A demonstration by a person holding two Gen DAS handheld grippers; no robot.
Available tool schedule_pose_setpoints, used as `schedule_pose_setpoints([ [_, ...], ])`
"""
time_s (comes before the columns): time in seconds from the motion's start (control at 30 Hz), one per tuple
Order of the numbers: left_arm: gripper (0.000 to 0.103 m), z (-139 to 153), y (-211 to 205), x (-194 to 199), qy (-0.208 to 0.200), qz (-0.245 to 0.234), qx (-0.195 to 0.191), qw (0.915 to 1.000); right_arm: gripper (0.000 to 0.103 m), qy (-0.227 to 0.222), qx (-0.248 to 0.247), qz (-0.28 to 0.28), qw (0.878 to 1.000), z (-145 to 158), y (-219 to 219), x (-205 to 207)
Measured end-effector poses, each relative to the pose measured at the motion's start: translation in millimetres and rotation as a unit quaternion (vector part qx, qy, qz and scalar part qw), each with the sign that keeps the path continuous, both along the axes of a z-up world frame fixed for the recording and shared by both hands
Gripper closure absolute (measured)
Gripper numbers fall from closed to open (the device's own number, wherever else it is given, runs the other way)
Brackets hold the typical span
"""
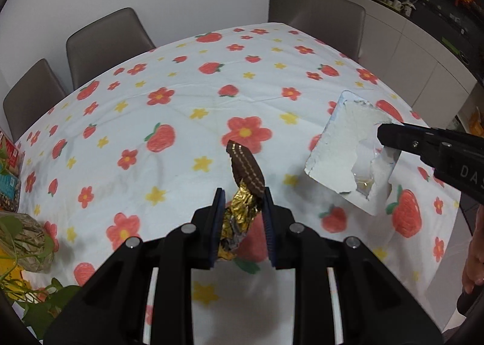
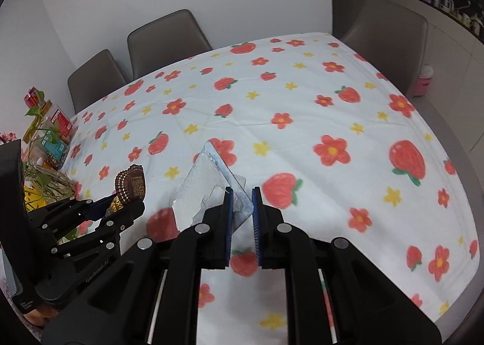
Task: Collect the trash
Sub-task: 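Carry the gold wrapper and clear plastic sheet over the grey bin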
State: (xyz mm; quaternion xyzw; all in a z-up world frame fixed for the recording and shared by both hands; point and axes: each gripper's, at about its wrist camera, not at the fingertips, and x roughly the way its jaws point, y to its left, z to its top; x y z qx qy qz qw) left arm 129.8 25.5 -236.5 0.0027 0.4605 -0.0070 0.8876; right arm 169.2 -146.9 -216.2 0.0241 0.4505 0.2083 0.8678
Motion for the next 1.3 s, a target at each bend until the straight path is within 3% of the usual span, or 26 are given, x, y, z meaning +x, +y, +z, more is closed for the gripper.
schedule_pose_setpoints([
  [0.33, 0.078, 13.3, -141.7, -12.4, -0.012, -0.112, 0.008, 0.9936, 0.092, -0.009, 0.011, -0.118, 0.993, 5.6, -153.1, -54.4],
  [0.7, 0.078, 13.4, -338.9, -57.9, -0.006, -0.225, -0.008, 0.9744, 0.092, -0.001, -0.007, -0.241, 0.97, 0.7, -353.2, -150.9],
  [0.97, 0.078, -8.9, -460.4, -92.9, 0.019, -0.314, -0.004, 0.9493, 0.092, 0.024, -0.014, -0.333, 0.942, -21.1, -458.1, -222.2],
  [1.3, 0.078, -70.3, -548.7, -94.7, 0.061, -0.404, 0.013, 0.9125, 0.092, 0.066, -0.003, -0.434, 0.899, -79.8, -516.2, -258.6],
])
